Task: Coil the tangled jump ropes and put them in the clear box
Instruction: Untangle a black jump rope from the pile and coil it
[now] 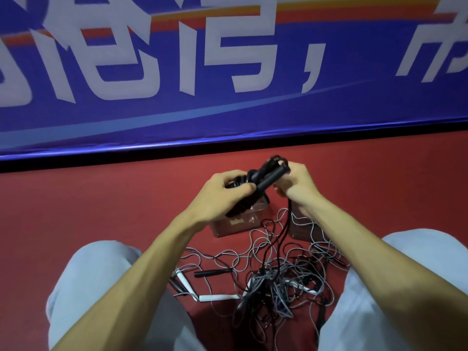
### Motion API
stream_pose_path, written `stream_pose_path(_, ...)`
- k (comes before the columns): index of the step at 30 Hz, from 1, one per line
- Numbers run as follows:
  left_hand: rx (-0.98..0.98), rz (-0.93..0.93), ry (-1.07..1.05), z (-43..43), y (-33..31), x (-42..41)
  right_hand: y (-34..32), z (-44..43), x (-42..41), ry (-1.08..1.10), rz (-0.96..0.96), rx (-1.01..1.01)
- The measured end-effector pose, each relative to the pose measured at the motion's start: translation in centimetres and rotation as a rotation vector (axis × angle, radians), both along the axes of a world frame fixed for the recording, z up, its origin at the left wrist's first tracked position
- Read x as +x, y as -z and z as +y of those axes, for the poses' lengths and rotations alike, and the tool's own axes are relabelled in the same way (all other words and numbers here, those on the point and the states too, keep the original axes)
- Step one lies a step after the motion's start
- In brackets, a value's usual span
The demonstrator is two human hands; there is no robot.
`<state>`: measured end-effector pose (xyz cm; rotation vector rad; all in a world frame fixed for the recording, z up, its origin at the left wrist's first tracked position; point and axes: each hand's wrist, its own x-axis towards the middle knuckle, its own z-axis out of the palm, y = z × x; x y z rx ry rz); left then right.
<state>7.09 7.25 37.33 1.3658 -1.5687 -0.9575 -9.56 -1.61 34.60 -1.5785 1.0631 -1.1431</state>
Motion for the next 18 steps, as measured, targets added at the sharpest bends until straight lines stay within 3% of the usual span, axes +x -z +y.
stream_pose_path(3,0.026,0.233,-0.117,-0.2,-0.6,0.3,0.0,0.6,0.6,-0.12,0.21,0.028)
stream_pose_path(8,0.045,0.355,-0.161,-0.3,-0.9,0.8,-0.4,1.3,0.8,-0.434,0.261,0.238)
stream_pose_path(13,0.051,0.549,-0.077,-0.3,-1.4,0.8,2.3,0.0,0.0,-0.491,0.893,0.022)
stream_pose_path(15,0.038,0.6,-0.063,-0.3,-1.6,0.9,3.0,0.0,0.1,-0.476,0.919,0.028)
stream_pose_path(18,-0.01,0.567,-0.204,-0.7,-1.4,1.5,2.7,0.2,0.4,-0.511,0.753,0.151)
